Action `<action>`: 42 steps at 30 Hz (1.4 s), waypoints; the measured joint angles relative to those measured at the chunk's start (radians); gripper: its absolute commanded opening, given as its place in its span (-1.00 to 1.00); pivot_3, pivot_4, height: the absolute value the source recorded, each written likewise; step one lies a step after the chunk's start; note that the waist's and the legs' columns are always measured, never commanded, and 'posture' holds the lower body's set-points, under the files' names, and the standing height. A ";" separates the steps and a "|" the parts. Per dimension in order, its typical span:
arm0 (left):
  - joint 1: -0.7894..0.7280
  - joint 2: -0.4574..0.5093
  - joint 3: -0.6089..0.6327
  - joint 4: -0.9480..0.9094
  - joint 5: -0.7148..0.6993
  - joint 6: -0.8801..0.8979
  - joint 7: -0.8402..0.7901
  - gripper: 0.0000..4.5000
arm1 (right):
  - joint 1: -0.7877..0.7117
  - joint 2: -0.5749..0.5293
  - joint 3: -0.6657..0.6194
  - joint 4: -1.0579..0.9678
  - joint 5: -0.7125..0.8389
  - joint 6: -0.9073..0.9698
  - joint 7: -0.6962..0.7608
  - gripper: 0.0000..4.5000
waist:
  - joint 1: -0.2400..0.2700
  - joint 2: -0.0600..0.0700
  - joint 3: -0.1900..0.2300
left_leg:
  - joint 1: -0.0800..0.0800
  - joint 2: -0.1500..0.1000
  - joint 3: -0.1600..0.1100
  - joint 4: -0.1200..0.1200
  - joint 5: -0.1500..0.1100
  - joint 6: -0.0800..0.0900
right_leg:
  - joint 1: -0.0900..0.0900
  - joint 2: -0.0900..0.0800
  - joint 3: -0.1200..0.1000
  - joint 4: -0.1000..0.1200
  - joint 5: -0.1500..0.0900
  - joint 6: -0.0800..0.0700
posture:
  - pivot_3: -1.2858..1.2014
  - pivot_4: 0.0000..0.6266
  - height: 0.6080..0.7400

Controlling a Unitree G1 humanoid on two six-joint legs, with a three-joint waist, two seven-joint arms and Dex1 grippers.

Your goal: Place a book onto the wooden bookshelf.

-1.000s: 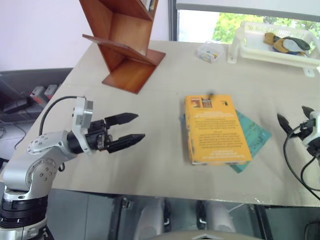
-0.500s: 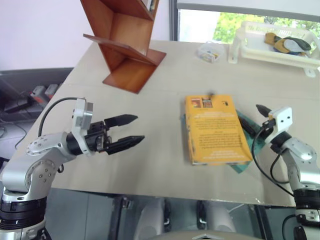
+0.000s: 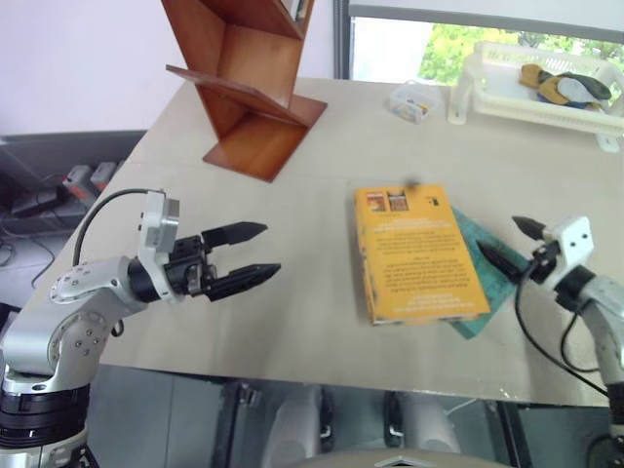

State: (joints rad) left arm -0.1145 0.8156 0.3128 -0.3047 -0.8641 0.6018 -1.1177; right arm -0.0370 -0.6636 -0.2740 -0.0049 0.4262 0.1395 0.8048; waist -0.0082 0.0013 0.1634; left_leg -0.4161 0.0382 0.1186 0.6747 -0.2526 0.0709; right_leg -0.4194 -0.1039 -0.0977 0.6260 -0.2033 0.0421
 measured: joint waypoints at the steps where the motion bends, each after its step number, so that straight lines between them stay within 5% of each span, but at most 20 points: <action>1: -0.001 0.000 -0.001 0.001 0.000 0.000 -0.001 0.99 | 0.013 -0.002 -0.008 -0.019 0.020 0.018 0.012 1.00 | -0.001 0.000 0.000 | 0.000 0.000 0.000 0.000 0.000 0.000 | 0.000 0.000 0.000 0.000 0.000 0.000 | 0.03 -0.52 0.57; 25: -0.126 -0.117 -0.166 0.220 0.089 0.050 0.014 0.99 | 0.168 0.006 -0.037 -0.296 0.139 0.181 0.013 1.00 | 0.022 -0.002 0.001 | -0.001 0.000 -0.001 0.000 0.000 0.000 | 0.000 -0.001 -0.001 0.000 0.000 0.000 | 0.03 -0.52 0.57; 36: -0.161 -0.142 -0.176 0.238 0.092 0.067 -0.023 0.99 | 0.086 0.047 -0.060 -0.193 -0.020 0.073 -0.117 1.00 | 0.019 -0.002 0.001 | 0.000 0.000 0.000 0.000 0.000 0.000 | 0.000 0.001 -0.001 0.000 0.000 0.000 | 0.03 -0.52 0.57; 42: -0.155 -0.141 -0.174 0.235 0.093 0.068 -0.026 0.99 | 0.088 0.044 -0.018 -0.163 -0.055 0.046 -0.070 1.00 | 0.021 -0.002 0.001 | -0.001 0.000 -0.001 0.000 0.003 0.004 | 0.000 0.002 -0.001 0.000 0.000 0.000 | 0.03 -0.52 0.57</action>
State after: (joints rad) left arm -0.2694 0.6742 0.1384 -0.0698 -0.7714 0.6703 -1.1442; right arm 0.0505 -0.6196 -0.2920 -0.1682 0.3715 0.1858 0.7344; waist 0.0128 -0.0010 0.1646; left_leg -0.4167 0.0380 0.1178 0.6743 -0.2500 0.0753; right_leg -0.4198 -0.1022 -0.0985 0.6257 -0.2034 0.0419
